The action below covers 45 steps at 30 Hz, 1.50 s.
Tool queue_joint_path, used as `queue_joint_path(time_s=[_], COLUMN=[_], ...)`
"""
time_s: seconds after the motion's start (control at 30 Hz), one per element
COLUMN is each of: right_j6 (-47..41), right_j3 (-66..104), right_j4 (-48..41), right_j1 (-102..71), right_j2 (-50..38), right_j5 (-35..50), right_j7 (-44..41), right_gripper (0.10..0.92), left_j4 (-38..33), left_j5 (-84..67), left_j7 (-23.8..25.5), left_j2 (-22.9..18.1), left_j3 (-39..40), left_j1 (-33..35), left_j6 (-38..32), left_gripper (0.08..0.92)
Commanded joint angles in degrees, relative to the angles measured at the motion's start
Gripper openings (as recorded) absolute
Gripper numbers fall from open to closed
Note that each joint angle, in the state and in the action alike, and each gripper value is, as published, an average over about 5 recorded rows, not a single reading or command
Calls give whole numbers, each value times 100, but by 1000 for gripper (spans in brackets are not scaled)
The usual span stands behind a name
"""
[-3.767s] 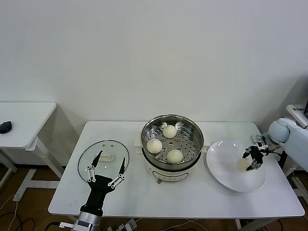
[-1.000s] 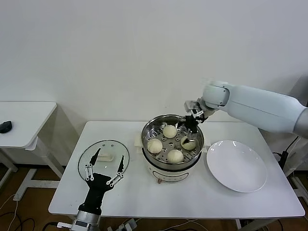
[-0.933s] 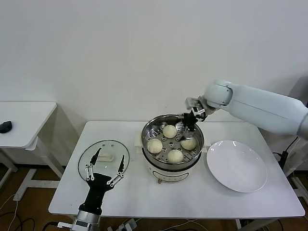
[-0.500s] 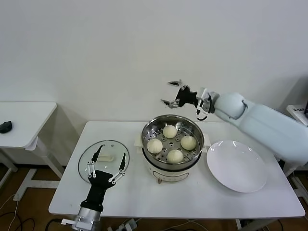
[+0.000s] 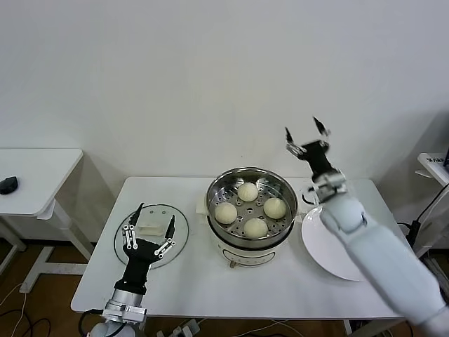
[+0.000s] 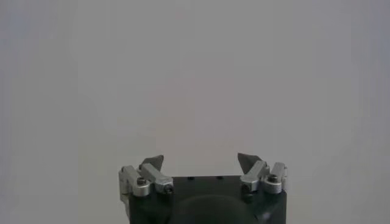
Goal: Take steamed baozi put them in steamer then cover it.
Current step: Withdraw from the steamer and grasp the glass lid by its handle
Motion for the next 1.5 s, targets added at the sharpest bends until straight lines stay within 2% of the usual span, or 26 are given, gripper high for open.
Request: queue_joint_path(time_s=[0.03, 0.27, 0.5, 0.77, 1.0, 1.5], right_j6=[626, 854, 931, 961, 967, 940], right_j3=[3098, 3375, 3433, 3411, 3382, 3393], right_j4=[375, 491, 521, 514, 499, 459], right_j1=[-3474, -4126, -4441, -4550, -4561, -4510], right_j2=[1025, 1146, 1246, 1391, 1480, 1510], right_j5=[-415, -172, -41, -117, -191, -211], right_j7=[361, 1, -208, -292, -325, -340], right_gripper=[823, 823, 823, 823, 823, 823], left_j4=[914, 1542, 2475, 3338, 3587, 4023], left_j5=[2119, 3296, 4028, 4404, 4574, 4423], left_j7=[-324, 90, 371, 67, 30, -201], left_j2=[353, 479, 479, 332, 290, 105], left_j3=[-101, -286, -190, -66, -52, 9], left_j1=[-306, -486, -999, -1704, -1906, -2266], left_j6=[333, 443, 600, 659, 932, 921], left_gripper=[823, 823, 823, 823, 823, 823])
